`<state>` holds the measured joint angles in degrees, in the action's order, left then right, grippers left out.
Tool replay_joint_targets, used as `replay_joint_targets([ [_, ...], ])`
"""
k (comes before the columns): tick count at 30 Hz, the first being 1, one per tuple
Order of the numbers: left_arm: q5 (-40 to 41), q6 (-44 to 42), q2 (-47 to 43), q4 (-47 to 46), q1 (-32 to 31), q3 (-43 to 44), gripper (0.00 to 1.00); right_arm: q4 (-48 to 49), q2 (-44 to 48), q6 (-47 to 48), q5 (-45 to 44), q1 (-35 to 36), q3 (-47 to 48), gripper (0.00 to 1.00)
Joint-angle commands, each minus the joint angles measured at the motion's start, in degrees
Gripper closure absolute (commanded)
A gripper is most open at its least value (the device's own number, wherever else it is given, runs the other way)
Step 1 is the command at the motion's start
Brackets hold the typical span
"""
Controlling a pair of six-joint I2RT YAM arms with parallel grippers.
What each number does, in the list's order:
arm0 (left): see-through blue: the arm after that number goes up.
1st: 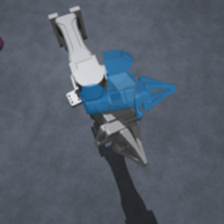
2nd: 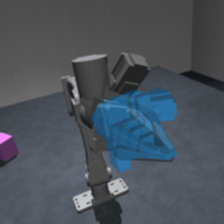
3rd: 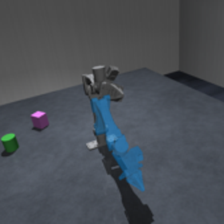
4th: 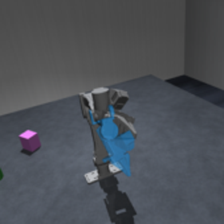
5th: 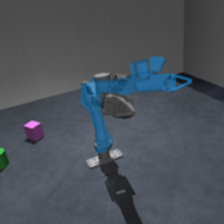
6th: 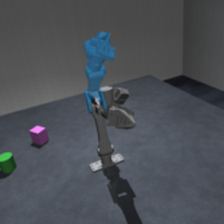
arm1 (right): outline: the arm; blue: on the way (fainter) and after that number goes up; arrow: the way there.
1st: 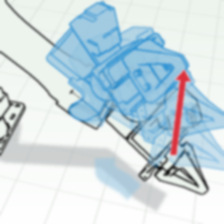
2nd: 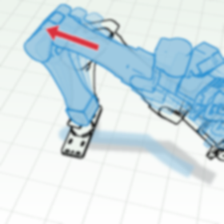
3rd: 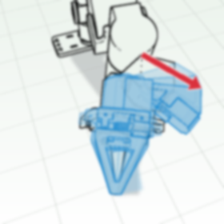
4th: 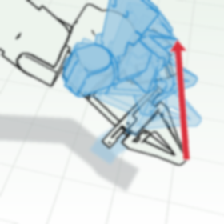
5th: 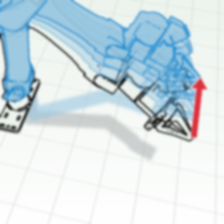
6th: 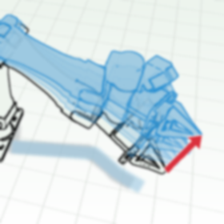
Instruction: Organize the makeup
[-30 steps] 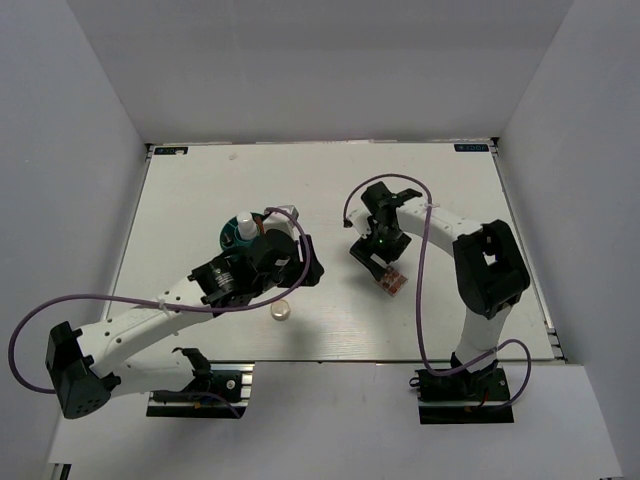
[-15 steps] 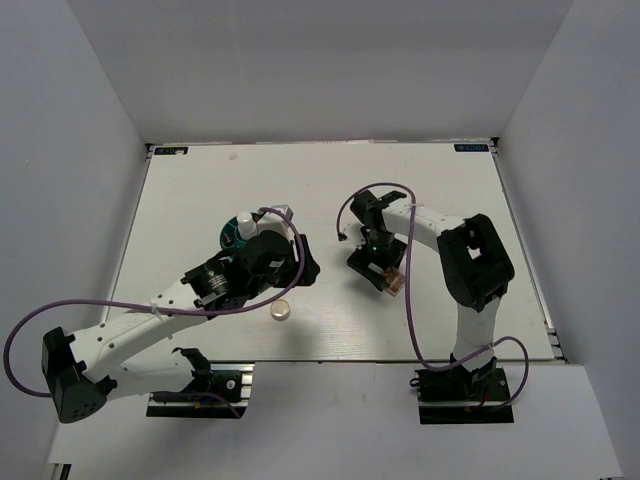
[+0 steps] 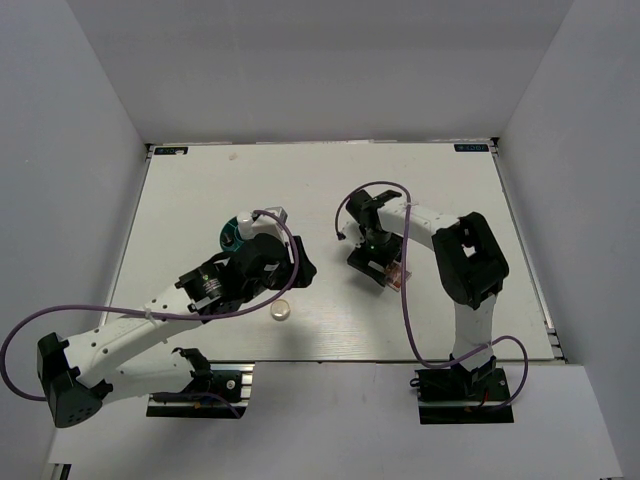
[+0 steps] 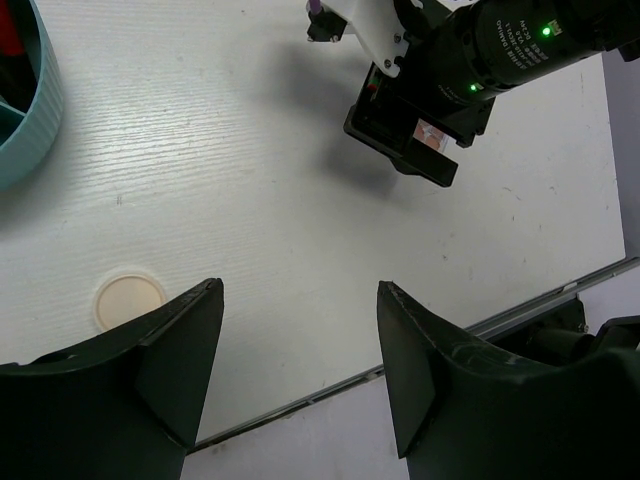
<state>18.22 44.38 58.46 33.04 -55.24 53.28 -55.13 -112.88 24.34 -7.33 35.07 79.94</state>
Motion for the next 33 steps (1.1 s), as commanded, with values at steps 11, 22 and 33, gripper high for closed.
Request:
replay_joint_targets([
  [11, 0.9, 0.4, -1.0, 0.2, -0.2, -0.2, 0.28, 0.9, 0.6, 1.6, -1.9, 0.8, 2.0, 0.11],
  [22, 1.8, 1.6, -2.6, 0.9, -0.2, -1.1, 0.27, 2.0, -2.3, 0.8, -3.5, 0.3, 2.1, 0.11],
  [33, 1.6, 0.8, -3.1, 0.5, -0.2, 0.3, 0.27, 3.4, -3.0, 0.4, -0.4, -1.3, 0.5, 0.20],
])
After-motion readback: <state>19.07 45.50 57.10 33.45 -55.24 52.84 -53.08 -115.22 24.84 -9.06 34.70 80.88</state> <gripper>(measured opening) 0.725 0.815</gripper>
